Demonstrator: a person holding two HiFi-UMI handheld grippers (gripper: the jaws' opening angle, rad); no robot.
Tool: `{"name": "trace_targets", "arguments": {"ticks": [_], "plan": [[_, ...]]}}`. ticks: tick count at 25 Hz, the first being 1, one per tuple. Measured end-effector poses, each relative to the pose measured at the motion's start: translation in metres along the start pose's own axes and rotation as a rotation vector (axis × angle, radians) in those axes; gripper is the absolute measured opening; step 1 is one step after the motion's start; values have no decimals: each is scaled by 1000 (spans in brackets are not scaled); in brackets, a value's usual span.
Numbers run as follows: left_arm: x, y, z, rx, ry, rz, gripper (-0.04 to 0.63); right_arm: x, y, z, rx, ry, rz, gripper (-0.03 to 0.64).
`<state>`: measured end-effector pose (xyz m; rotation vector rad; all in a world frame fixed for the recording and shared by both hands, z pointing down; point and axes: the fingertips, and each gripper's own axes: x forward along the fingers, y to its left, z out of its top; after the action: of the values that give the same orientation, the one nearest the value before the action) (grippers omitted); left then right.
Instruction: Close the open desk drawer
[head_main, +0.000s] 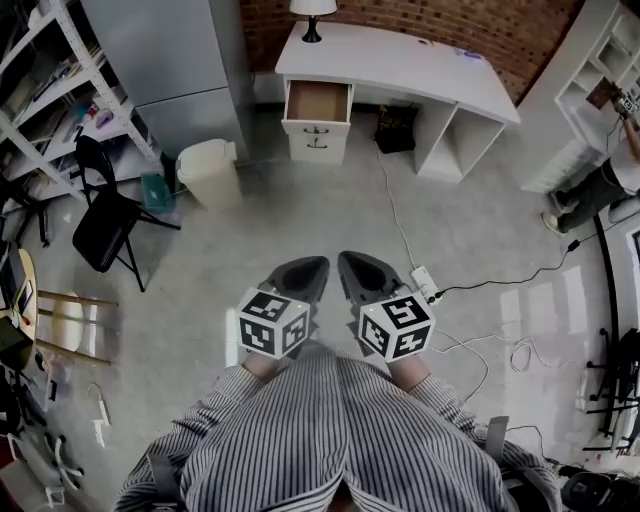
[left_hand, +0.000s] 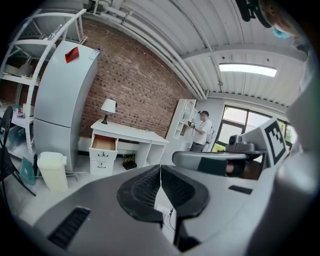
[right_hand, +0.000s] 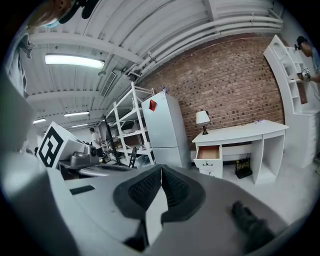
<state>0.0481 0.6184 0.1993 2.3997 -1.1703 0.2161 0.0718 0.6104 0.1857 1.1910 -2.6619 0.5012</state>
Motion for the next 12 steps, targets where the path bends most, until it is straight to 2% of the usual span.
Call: {"name": "trace_targets", "arguments": {"ticks": [6,12], "plan": [[25,57,35,3,-7,-39,15,62,-14,23,-11,-7,-25,17],[41,85,46,-5,6,-64,15,95,-25,34,-3,6,-46,17]]}}
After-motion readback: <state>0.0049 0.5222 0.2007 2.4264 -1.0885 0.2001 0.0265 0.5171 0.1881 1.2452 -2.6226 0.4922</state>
